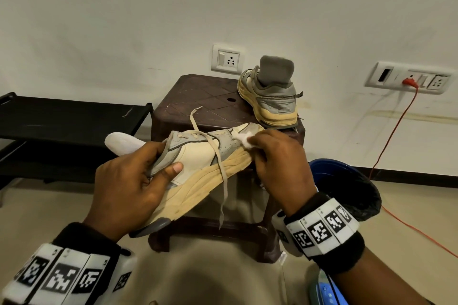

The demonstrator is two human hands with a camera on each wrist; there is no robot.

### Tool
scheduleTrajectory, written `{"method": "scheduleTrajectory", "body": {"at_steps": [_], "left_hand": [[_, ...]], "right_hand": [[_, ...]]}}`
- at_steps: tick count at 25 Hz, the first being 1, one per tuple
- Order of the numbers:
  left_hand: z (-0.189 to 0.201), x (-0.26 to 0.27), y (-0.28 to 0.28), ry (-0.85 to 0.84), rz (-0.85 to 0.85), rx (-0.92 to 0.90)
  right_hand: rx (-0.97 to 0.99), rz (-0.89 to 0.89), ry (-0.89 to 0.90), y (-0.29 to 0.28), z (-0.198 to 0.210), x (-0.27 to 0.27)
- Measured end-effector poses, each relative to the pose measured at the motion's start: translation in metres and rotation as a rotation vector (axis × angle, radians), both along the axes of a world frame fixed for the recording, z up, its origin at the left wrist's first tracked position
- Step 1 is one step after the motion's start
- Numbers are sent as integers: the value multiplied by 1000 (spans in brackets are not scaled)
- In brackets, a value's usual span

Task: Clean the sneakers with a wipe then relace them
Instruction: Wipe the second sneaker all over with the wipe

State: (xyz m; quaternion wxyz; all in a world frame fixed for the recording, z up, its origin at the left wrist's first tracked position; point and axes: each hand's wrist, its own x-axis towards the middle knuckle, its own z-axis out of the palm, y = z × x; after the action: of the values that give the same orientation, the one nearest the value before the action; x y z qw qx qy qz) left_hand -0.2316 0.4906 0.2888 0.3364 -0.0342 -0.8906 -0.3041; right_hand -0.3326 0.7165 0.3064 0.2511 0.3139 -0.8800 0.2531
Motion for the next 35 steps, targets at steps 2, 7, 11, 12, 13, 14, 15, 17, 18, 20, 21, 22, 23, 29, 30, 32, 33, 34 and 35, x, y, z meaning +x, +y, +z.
{"method": "scheduleTrajectory", "body": {"at_steps": [2,7,11,12,13,14,15,17,18,20,21,22,23,29,30,32,33,34,35], "left_hand": [[-2,1,4,10,-20,9],[-5,-1,9,40,-18,145],[-6,-5,8,55,25,194],[-6,-5,9,53,22,192],[-5,-5,11,53,11,194],[-4,-4,13,56,-3,192],[-2,-4,15,62,-13,181],[1,-4,19,72,-20,140],[1,-4,21,75,-23,127],[1,-5,24,81,-32,110],[1,-4,26,83,-43,100],[2,-4,27,82,-58,89],[2,-3,29,80,-75,75],[-1,0,30,39,-85,-24],[-1,0,29,31,-79,-28],[0,0,26,22,-84,-49],[0,1,24,19,-91,-57],[0,2,23,15,-95,-62],[0,3,22,10,-95,-70]], "right_hand": [[-28,-62,-18,6,3,-4],[43,177,47,-24,-7,37],[-20,300,41,-39,-18,52],[-17,298,52,-39,-18,52],[-3,278,71,-38,-16,50],[1,240,94,-36,-13,46],[-20,187,114,-34,-8,39],[-95,59,134,-28,3,23],[-121,3,131,-25,7,17],[-160,-65,130,-20,13,8],[-178,-87,138,-17,16,4],[-197,-113,147,-14,20,0],[-217,-139,153,-12,24,-4],[-30,142,-1,-37,24,24],[-27,205,0,-41,23,29],[-41,224,3,-38,25,23],[-14,178,-17,-35,25,15],[35,110,-48,-30,25,7],[80,36,-80,-25,24,-2]]}}
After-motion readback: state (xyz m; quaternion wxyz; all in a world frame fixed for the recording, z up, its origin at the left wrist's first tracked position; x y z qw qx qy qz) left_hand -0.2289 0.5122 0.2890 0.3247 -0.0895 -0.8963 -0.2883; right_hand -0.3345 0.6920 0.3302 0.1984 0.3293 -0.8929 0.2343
